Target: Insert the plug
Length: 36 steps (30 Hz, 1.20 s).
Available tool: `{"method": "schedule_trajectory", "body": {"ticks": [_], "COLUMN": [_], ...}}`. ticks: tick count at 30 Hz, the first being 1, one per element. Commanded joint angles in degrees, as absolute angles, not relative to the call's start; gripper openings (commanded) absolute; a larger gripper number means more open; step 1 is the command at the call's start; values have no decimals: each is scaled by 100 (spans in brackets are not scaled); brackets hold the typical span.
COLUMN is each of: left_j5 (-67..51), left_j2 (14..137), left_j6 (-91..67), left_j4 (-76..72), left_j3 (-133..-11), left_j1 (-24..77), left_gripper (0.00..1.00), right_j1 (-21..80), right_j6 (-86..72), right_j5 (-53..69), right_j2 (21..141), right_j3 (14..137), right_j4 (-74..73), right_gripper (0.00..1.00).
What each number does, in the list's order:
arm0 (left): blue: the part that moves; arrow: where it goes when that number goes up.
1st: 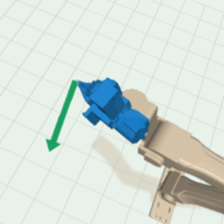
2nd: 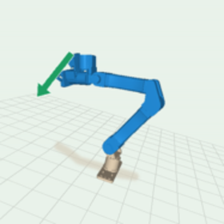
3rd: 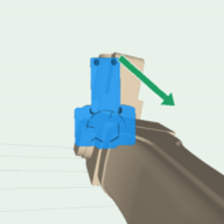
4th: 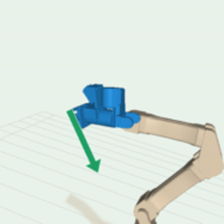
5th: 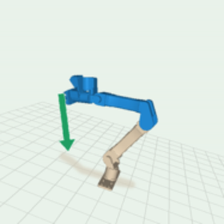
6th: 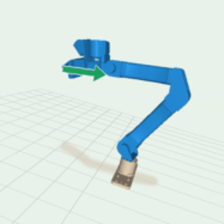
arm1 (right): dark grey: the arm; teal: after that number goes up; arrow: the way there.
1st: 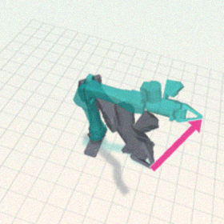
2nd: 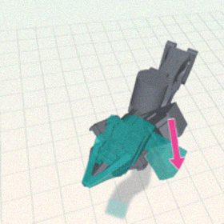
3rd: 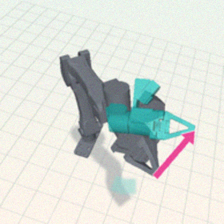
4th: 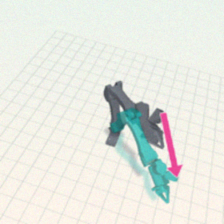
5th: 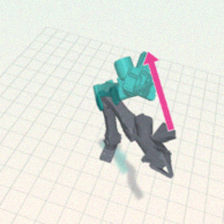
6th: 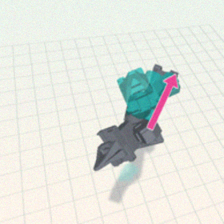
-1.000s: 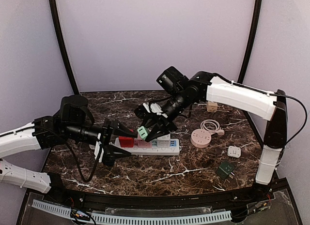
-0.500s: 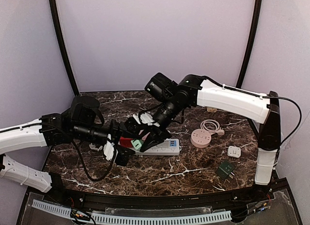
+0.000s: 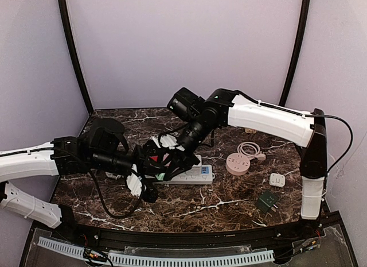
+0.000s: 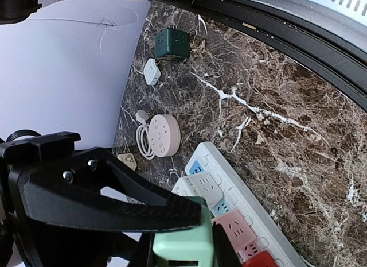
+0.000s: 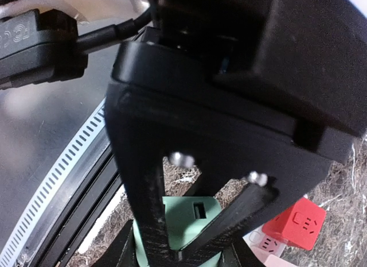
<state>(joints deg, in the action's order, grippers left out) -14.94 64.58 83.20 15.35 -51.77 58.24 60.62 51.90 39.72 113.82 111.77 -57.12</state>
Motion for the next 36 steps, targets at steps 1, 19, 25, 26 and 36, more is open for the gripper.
{"method": "schedule_trajectory", "body": {"ticks": [1,19,25,26,36], "left_j5": [-991,-154,-213,-258,-421], "left_j2": [6476,7844,9278,9500,10190], "left_j6": [8207,4378,4311,4340,4498], "left_j4": [1675,4068,5434,5529,6096], "left_j3": [-5163,-6833,-8402,-8657,-9311], "left_j1": [5766,4344,3959,3950,3954], "left_gripper": [1,1,0,0,0], "right_j1": [6186,4387,4087,4061,3734], "right_j6": [5173,3178,3027,3042,3033], "right_j5": [4081,4358,4445,4454,4683], "right_j2": [11232,9461,9762,9815,10021], "right_j3": [11150,7898,7739,7738,7629], "right_j4": [-5398,-1095,-765,-767,-772], "right_gripper": [10,99,99,99,98]}}
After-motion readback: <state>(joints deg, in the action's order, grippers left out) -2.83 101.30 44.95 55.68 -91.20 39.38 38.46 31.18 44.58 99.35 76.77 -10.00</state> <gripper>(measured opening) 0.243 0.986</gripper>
